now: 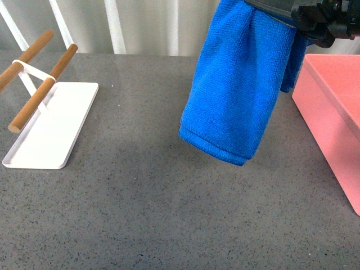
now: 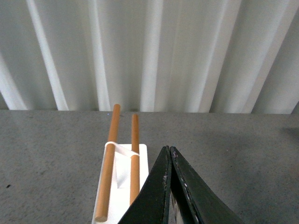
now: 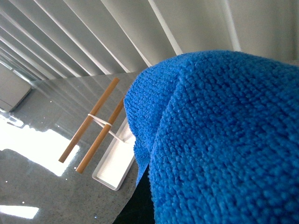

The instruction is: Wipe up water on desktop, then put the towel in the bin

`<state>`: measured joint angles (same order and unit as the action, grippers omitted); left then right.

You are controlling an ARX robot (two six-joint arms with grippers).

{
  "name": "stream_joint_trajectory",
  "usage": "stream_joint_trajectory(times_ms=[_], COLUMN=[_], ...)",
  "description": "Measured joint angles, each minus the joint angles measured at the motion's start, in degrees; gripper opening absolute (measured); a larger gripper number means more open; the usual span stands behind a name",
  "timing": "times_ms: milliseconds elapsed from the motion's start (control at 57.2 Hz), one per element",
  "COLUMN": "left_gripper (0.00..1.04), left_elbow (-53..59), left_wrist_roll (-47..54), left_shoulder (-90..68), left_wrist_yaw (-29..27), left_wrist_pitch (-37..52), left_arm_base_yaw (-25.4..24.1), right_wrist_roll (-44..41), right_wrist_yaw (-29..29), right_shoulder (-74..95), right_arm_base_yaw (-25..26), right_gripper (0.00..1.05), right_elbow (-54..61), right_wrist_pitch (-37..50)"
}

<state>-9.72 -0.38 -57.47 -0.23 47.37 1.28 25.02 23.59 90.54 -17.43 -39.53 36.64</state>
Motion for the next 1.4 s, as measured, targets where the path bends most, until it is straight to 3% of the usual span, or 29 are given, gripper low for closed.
stream_joint_trajectory(times_ms=[367, 489, 1066, 1398], left_gripper=[0.04, 0.04, 0.04, 0.04], left_elbow=[5.90, 8.37, 8.44, 8.46], left_wrist_roll=[-0.02, -0.04, 0.00, 0.00], left_shoulder=[13.68, 15.06, 37.79, 44.50], left_wrist_yaw=[0.11, 0.11, 0.20, 0.17], left_wrist_pitch=[-7.87, -6.29, -27.54, -34.16], left_arm_base_yaw=[-1.16, -1.16, -1.16, -1.16], right_wrist_roll=[-2.01, -2.21, -2.67, -2.80], right_wrist_yaw=[-1.42, -1.44, -1.60, -1.62], right_shoulder=[0.00, 0.00, 0.33, 0.46], right_arm_base_yaw=[-1.14, -1.11, -2.23, -2.49], right_gripper=[0.06, 0.06, 0.06, 0.06], right_elbow=[-0.31, -0.76, -1.16, -1.79], right_wrist_pitch=[-2.62, -2.78, -3.19, -3.78])
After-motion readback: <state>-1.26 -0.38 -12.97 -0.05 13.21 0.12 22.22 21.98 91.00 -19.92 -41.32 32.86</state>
